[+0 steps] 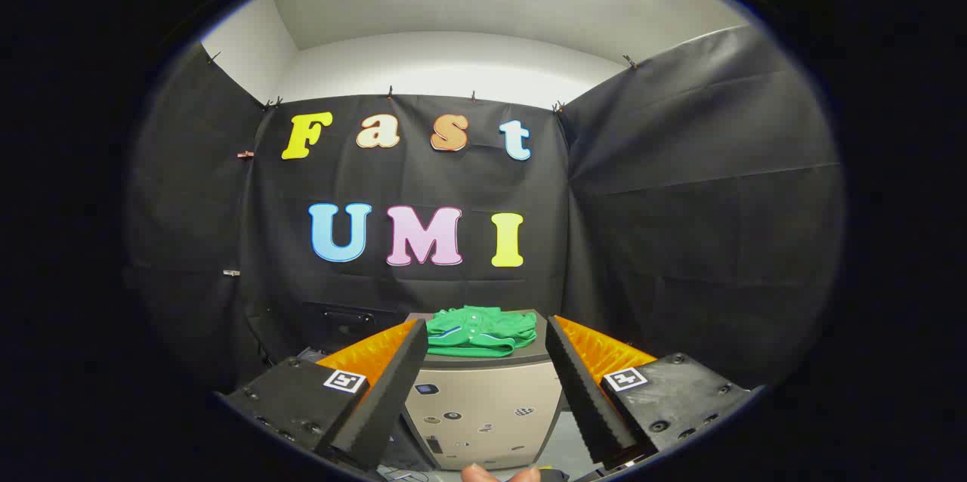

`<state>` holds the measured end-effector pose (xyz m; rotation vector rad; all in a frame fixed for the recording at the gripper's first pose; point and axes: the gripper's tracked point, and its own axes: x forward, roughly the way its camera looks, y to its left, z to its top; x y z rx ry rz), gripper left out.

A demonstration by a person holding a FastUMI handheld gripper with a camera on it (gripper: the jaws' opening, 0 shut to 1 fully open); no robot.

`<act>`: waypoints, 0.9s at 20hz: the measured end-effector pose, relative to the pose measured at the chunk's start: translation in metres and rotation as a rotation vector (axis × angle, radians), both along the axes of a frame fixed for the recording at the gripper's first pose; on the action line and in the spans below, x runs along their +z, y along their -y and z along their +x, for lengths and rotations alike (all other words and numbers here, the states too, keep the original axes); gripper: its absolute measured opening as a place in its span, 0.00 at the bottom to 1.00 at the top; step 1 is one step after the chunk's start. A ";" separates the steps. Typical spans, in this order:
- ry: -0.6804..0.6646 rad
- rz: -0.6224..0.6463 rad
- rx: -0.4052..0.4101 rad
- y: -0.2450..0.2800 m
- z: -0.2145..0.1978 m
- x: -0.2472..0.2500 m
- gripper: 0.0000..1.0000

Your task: Put the clothes into the washing machine and then close the washing machine lid.

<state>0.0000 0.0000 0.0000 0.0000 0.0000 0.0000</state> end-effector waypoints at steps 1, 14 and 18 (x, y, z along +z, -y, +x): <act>-0.003 0.006 0.003 0.000 0.000 -0.001 0.98; -0.012 -0.006 0.006 0.002 0.006 0.000 0.98; -0.005 -0.006 0.008 0.003 0.006 0.003 0.98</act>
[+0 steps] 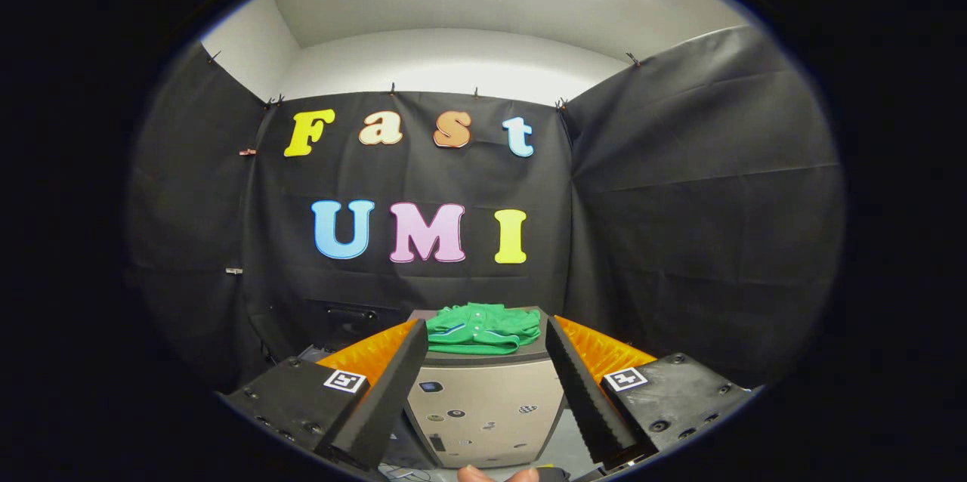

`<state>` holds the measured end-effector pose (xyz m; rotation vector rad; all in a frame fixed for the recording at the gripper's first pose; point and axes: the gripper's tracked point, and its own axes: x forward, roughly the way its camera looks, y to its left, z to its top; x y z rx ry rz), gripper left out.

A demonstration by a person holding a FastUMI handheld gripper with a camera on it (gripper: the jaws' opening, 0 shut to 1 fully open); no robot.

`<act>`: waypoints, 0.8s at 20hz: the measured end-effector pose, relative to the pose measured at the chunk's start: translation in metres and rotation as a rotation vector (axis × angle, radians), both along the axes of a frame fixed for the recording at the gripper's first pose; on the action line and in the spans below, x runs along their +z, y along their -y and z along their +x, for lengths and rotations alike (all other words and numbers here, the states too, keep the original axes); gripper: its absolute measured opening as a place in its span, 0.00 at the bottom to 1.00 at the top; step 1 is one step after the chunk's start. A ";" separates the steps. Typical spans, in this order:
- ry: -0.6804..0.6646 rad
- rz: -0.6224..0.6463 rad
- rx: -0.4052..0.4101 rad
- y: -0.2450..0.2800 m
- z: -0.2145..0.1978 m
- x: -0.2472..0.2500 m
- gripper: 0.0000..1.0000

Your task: Put the clothes into the washing machine and then close the washing machine lid.

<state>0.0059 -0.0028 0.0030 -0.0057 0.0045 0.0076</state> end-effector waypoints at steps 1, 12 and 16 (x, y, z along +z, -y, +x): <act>0.000 0.005 0.004 0.000 0.000 0.001 0.98; -0.033 0.034 0.003 0.009 0.040 -0.029 0.98; -0.095 0.041 0.003 0.017 0.086 -0.050 0.98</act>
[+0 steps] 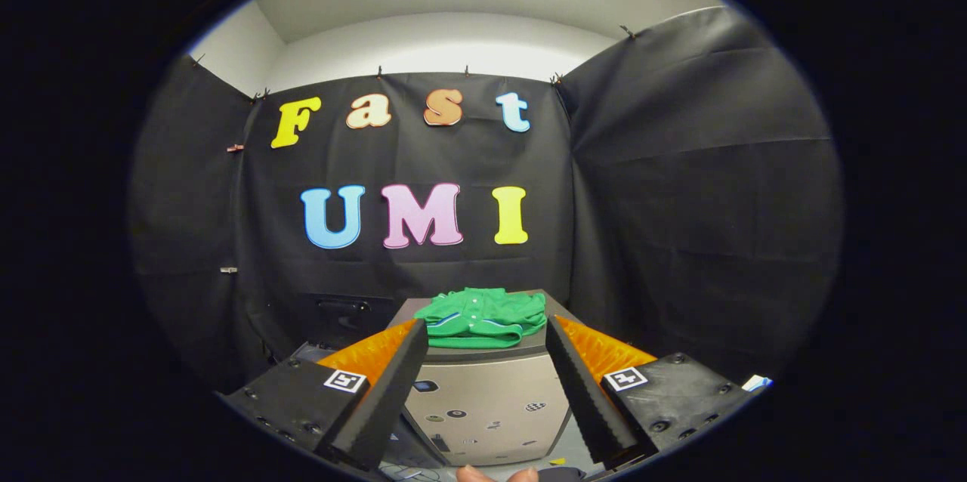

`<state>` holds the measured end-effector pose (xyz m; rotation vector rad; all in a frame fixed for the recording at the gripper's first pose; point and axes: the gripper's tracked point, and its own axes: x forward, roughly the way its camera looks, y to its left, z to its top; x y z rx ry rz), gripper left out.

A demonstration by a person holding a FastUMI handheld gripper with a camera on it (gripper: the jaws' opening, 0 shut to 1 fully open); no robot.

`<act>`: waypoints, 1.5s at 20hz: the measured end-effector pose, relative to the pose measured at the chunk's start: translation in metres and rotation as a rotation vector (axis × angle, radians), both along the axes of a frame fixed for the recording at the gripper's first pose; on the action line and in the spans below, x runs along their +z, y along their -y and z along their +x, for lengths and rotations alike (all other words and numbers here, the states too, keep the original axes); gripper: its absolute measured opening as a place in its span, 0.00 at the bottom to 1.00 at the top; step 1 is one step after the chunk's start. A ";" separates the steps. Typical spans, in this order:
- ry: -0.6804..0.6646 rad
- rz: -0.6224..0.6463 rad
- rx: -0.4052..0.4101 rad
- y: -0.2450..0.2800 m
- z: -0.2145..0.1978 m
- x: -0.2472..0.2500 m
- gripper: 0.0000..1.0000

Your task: Put the clothes into the washing machine and then close the washing machine lid.

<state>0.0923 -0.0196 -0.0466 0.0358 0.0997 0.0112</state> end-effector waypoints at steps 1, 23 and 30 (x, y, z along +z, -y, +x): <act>-0.001 -0.006 -0.001 0.003 0.014 0.000 0.98; -0.402 -0.052 0.040 -0.022 0.256 -0.081 0.99; -0.577 -0.045 0.040 -0.026 0.291 -0.130 0.99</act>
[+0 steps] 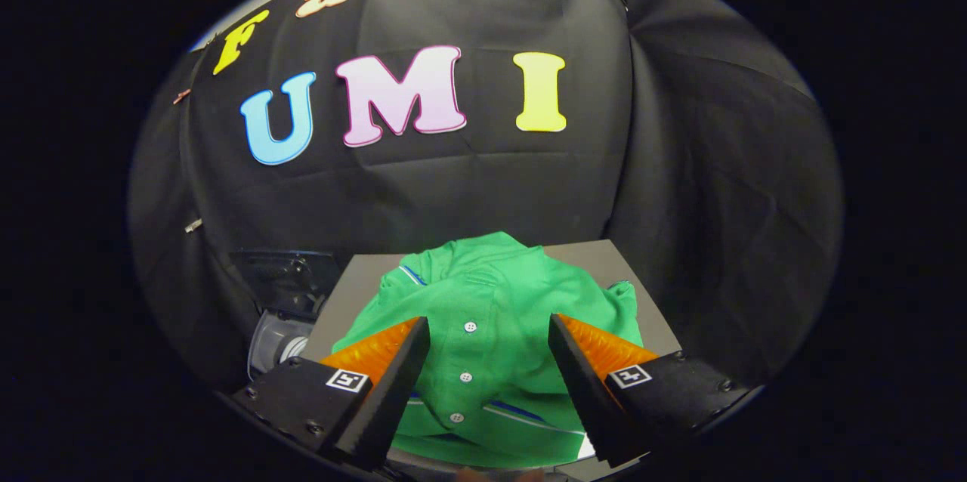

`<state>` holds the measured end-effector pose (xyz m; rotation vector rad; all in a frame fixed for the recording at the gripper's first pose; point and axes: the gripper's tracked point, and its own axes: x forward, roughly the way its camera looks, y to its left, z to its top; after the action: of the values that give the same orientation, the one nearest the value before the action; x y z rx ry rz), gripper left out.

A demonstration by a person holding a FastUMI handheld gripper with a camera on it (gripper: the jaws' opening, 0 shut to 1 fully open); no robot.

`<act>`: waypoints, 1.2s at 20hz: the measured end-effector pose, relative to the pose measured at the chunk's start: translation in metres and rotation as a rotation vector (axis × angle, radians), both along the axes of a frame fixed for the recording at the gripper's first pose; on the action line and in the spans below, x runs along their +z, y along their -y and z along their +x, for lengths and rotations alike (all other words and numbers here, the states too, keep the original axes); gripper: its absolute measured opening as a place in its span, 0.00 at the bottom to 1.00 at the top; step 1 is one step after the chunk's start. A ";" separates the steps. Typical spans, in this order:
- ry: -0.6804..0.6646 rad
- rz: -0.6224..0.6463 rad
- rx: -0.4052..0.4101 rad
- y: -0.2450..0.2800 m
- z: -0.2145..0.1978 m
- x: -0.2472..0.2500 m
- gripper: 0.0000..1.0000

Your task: Put the clothes into the washing machine and then close the washing machine lid.

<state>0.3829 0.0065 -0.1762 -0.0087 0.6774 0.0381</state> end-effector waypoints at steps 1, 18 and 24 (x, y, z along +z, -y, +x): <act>-0.024 -0.003 -0.005 0.000 0.002 -0.007 0.99; -0.191 0.025 0.043 -0.027 0.008 -0.046 0.12; -0.154 0.002 0.041 -0.041 0.003 0.004 0.12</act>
<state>0.3858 0.0476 -0.1721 -0.0183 0.8314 0.0798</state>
